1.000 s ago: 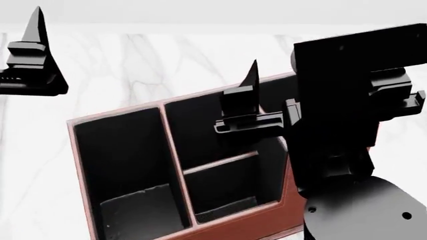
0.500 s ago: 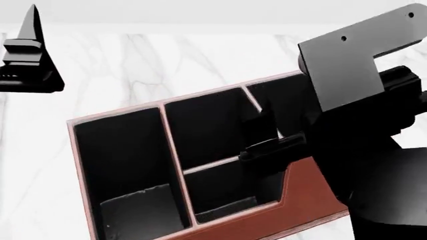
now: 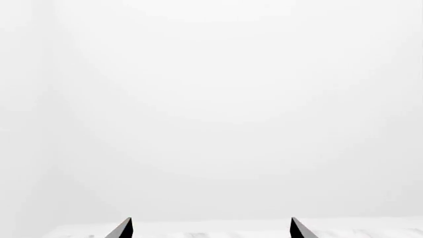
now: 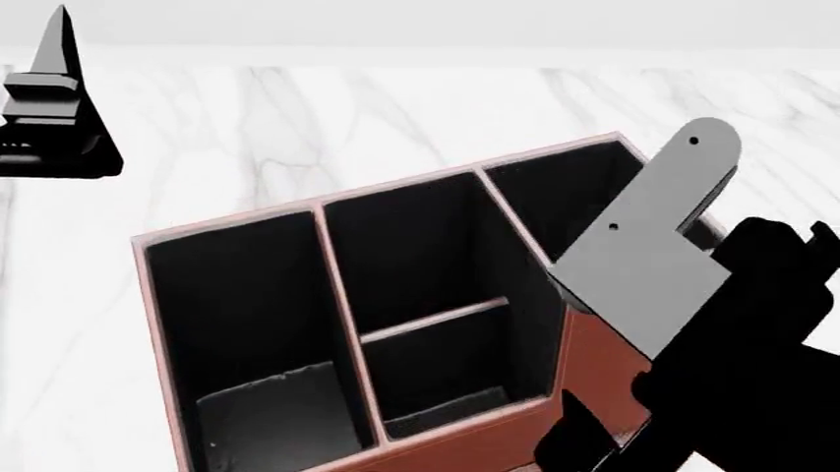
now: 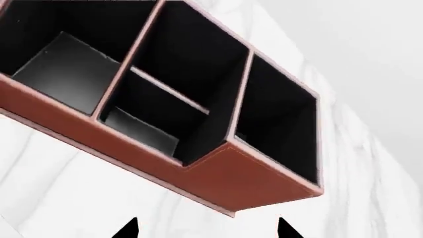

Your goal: Pick up the book and place it in the left compartment of the caddy.

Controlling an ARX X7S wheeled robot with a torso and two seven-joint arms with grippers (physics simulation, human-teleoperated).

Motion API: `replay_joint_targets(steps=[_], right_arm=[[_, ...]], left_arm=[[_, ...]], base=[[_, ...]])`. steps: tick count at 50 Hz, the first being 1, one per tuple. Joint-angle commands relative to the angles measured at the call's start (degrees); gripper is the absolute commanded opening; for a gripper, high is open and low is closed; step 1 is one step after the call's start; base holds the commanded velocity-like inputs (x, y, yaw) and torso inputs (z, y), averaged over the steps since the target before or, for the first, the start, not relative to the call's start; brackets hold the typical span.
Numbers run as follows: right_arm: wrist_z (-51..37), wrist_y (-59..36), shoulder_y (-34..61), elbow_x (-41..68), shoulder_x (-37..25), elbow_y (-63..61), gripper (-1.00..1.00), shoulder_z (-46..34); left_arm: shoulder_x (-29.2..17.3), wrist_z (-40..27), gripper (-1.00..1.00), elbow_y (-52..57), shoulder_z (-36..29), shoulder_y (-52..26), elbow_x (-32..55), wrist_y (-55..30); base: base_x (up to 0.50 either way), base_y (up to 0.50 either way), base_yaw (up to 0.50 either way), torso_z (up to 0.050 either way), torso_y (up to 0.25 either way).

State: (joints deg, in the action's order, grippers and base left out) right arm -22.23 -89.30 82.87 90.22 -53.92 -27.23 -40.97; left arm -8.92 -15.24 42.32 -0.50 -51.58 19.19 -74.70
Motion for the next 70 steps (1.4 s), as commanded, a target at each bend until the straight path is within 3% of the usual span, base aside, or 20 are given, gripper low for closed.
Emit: replay_joint_targets(steps=[1,14,20,35,70], right_arm=[[14.5,-0.4,8.1,-3.6,-6.9,-3.2,1.00,-14.9],[13.1,-0.1,14.1,-2.8,-8.8,-0.7,1.00,-31.1],[13.3,0.7,14.7,-3.6,-9.2,-0.7,1.00,-34.3],[15.0,3.3,15.4,-7.8,-9.4,-0.1,1.00,-37.8],[21.0,13.4,4.8,-20.7,-5.7,7.6,1.00,-46.5]], left_arm=[[-0.1,-0.5,1.00,-0.2,-0.4,-0.2,0.4,0.1],[-0.6,-0.8,1.00,-1.0,-0.6,0.4,0.6,1.2],[-0.7,-1.0,1.00,-1.1,-0.8,0.5,0.7,1.5],[-0.9,-1.4,1.00,-0.9,-1.0,0.7,1.3,1.6],[-1.9,-2.3,1.00,-1.7,-1.4,1.2,2.2,2.8]], base=[[0.00,0.00,0.00,0.000,0.000],[0.00,0.00,0.00,0.000,0.000],[0.00,0.00,0.00,0.000,0.000],[0.00,0.00,0.00,0.000,0.000],[0.00,0.00,0.00,0.000,0.000]])
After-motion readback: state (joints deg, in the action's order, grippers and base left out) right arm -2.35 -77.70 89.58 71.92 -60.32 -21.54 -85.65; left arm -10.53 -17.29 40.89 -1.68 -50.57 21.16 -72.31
